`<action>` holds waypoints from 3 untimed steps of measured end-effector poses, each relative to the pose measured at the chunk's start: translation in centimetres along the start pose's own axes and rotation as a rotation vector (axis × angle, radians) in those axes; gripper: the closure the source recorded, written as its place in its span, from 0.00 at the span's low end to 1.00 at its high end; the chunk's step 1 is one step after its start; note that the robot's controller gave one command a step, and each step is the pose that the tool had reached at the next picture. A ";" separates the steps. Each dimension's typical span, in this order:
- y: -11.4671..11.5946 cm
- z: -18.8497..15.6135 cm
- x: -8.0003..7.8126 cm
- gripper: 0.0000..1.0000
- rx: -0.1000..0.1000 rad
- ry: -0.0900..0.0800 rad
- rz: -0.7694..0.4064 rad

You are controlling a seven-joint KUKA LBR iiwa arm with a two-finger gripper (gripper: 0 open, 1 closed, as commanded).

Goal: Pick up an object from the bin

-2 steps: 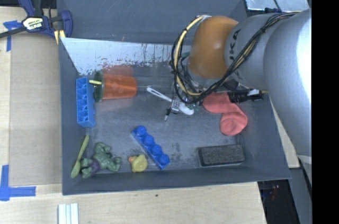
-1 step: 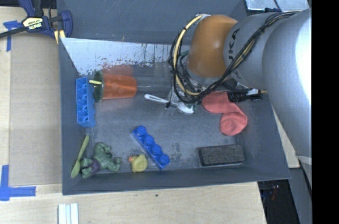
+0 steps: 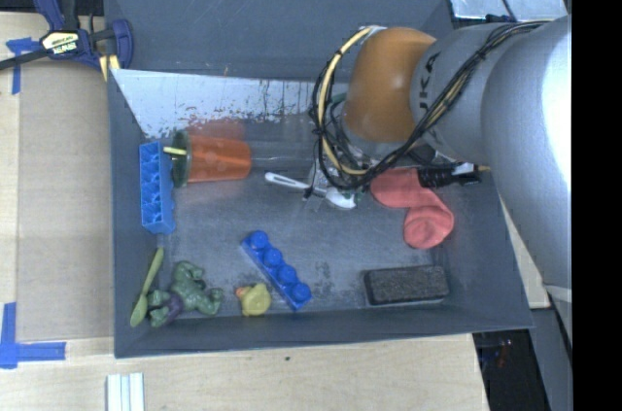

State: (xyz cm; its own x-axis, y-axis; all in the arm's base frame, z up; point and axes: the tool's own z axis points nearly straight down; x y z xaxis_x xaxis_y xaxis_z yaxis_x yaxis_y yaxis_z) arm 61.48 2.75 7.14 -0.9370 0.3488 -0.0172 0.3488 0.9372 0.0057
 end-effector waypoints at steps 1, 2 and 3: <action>-0.1 -1.5 0.2 1.00 0.002 0.005 -0.001; -0.1 -4.5 0.0 1.00 0.000 -0.001 -0.002; -0.1 -8.3 -0.1 1.00 0.001 0.002 -0.004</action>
Offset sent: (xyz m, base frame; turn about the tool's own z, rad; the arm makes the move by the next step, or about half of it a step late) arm -0.0019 0.0000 0.0682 -0.0002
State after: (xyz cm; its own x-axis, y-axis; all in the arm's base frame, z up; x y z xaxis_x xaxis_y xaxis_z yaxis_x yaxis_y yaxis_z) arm 61.35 2.65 15.45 -0.9383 0.3455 -0.0157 0.3455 0.9384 0.0048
